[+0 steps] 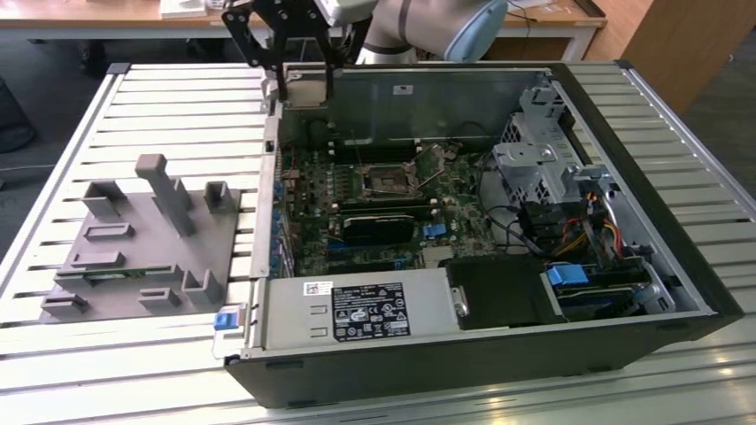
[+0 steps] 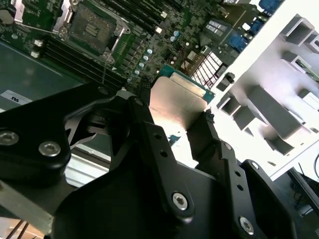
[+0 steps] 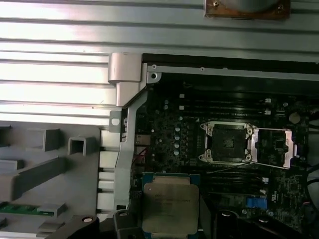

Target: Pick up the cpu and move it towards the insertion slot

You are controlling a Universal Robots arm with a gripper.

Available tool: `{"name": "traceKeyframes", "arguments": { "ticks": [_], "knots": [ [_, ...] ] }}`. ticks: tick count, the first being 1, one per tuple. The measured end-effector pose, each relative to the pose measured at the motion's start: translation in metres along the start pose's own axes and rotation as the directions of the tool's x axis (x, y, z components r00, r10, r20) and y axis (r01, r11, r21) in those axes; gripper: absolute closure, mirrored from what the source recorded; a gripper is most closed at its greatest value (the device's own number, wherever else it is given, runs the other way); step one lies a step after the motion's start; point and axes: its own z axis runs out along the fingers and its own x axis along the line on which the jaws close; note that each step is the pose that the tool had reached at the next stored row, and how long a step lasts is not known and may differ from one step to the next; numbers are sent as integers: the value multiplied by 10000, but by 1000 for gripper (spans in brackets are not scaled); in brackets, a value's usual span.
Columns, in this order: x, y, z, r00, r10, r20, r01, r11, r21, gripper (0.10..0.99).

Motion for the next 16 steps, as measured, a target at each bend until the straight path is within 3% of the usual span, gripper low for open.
{"name": "traceKeyframes", "arguments": {
  "ticks": [16],
  "knots": [
    [-397, 29, -2, 10000, -29, 0, 29, 10000, 0, 545]
  ]
}}
